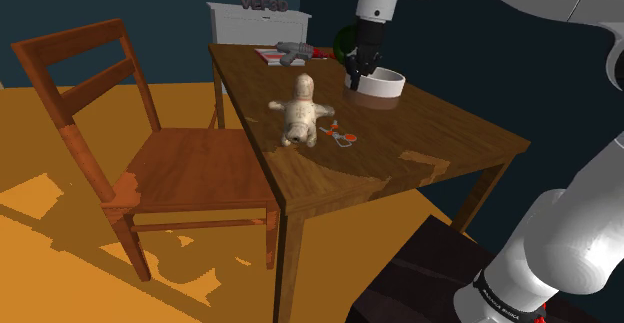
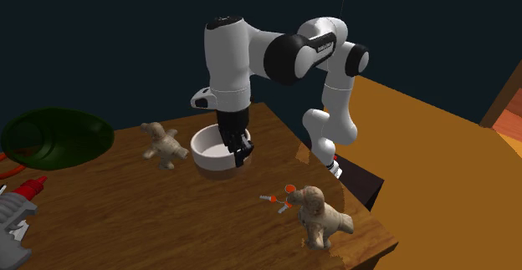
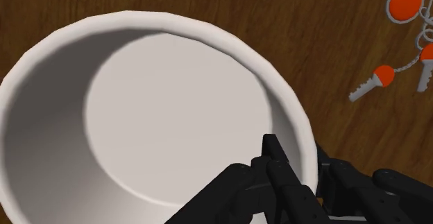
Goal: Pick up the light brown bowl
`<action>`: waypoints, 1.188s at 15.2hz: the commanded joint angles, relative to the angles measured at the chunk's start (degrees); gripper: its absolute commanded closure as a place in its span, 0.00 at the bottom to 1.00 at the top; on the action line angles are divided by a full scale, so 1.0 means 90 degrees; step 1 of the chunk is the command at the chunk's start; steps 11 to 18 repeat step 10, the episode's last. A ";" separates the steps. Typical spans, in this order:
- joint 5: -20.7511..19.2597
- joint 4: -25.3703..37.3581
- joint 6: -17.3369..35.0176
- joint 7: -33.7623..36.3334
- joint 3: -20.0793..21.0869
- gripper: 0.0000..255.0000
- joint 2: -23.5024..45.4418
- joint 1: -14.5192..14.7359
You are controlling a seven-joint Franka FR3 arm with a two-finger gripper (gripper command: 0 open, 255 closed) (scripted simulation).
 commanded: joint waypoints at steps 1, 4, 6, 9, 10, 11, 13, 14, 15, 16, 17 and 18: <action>-0.0001 0.0202 -0.0179 0.0013 0.0004 1.00 0.0021 0.0004; 0.0000 0.0567 -0.0457 0.0019 0.0003 1.00 0.0107 0.0003; 0.0000 0.0823 -0.0646 0.0023 0.0003 1.00 0.0174 0.0003; 0.0001 0.1111 -0.0854 0.0027 0.0002 1.00 0.0254 0.0002; 0.0001 0.1113 -0.0855 0.0027 0.0002 1.00 0.0255 0.0002; 0.0001 0.1113 -0.0855 0.0027 0.0002 1.00 0.0255 0.0002; 0.0001 0.1113 -0.0855 0.0027 0.0002 1.00 0.0255 0.0002; 0.0001 0.1113 -0.0855 0.0027 0.0002 1.00 0.0255 0.0002; 0.0001 0.1113 -0.0855 0.0027 0.0002 1.00 0.0255 0.0002; 0.0001 0.1113 -0.0855 0.0027 0.0002 1.00 0.0255 0.0002; 0.0001 0.1113 -0.0855 0.0027 0.0002 1.00 0.0255 0.0002; 0.0001 0.1113 -0.0855 0.0027 0.0002 1.00 0.0255 0.0002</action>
